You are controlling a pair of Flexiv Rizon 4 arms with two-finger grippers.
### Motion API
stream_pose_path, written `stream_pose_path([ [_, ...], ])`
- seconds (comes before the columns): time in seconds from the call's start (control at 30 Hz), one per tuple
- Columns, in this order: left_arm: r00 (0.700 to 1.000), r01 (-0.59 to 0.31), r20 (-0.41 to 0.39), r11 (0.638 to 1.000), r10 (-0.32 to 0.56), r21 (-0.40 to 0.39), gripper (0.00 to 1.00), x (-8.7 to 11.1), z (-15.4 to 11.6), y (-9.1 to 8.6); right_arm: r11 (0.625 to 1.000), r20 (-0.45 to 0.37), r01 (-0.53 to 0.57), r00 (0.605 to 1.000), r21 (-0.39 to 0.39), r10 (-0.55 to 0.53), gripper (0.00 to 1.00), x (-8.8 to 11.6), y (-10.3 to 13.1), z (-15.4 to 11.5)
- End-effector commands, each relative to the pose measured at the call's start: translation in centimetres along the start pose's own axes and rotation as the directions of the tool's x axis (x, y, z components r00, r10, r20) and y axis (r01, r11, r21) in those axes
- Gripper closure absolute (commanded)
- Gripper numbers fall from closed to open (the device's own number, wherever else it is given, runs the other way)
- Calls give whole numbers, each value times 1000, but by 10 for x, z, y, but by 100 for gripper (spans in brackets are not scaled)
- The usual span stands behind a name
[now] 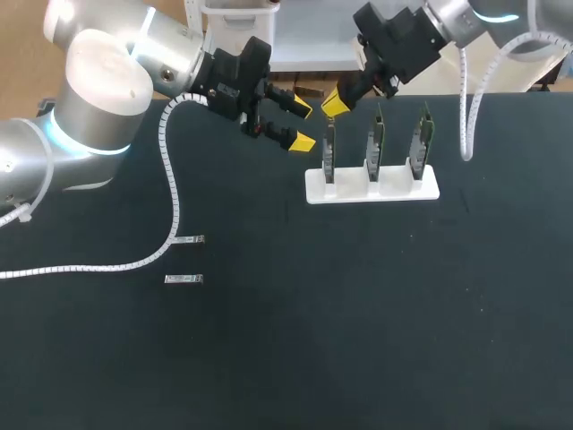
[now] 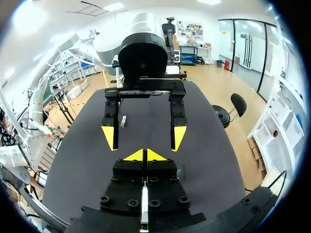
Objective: Pick up the optical module with the left hand, and insert it into the network port with the right hand.
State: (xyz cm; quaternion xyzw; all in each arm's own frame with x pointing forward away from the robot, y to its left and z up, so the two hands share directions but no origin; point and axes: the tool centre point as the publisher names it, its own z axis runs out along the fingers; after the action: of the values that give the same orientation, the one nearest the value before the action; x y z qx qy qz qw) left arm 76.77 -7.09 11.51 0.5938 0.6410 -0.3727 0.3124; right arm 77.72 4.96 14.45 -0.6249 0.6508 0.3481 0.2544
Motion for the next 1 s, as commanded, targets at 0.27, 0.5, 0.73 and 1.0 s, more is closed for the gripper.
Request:
stream_pose_path([
  [0.27,1000,3,-5,1000,-3,0,0,-1,0,0,1000,70,4,998,19,-5,100,-6,4,-40],
  [0.5,1000,3,-5,1000,-3,0,0,-1,0,0,999,31,18,999,35,-19,100,15,6,-72],
  [0.73,1000,3,-5,1000,-3,0,0,-1,0,0,1000,30,-4,1000,23,3,100,35,5,-95],
  [1.0,1000,3,-5,1000,-3,0,0,-1,0,0,1000,7,-5,1000,-3,5,100,52,7,-105],
])
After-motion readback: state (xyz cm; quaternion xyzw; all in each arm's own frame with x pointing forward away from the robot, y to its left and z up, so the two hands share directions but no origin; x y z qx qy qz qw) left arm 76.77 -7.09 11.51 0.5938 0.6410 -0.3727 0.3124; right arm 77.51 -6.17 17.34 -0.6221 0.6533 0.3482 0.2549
